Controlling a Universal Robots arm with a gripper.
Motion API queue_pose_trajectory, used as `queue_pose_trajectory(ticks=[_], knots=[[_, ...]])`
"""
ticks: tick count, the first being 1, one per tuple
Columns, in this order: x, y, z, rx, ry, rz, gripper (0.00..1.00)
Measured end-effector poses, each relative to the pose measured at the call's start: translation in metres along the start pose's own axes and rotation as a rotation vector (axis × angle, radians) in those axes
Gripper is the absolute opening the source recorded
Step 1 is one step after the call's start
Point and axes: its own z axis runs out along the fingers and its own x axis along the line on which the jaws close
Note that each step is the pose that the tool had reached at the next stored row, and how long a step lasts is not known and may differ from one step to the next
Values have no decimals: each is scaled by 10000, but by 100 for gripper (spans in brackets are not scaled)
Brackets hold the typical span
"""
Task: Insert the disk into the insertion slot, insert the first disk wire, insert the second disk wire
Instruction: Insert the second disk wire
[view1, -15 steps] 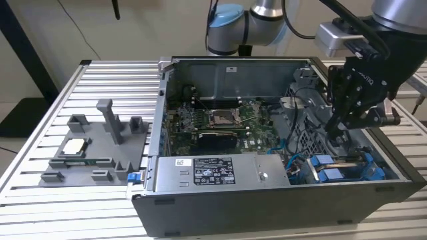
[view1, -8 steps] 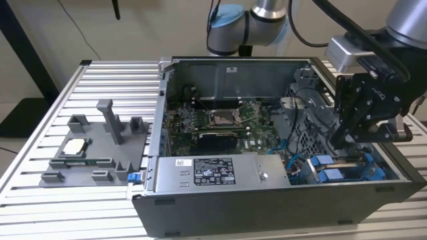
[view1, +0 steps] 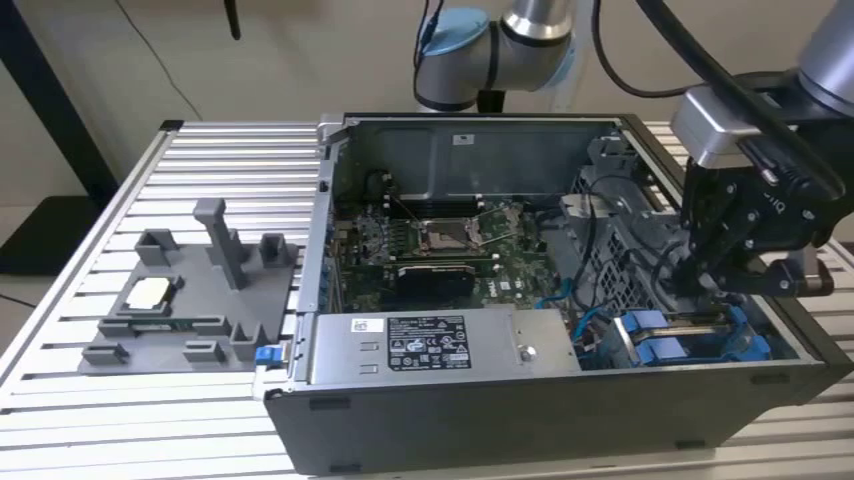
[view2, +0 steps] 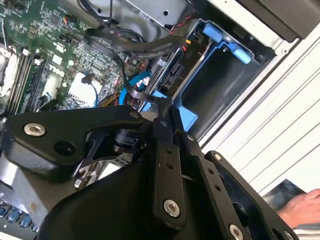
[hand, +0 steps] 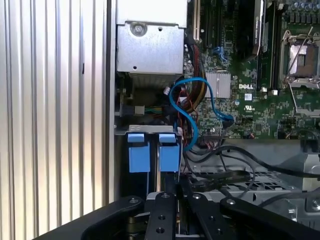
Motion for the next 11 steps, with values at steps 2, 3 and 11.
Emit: queue_pose_trajectory(ticks=[2,3,11], knots=[[2,-24,17,1,-137,-2,15],[4,-39,32,1,-157,-1,15],[32,-158,148,2,-238,-2,15]])
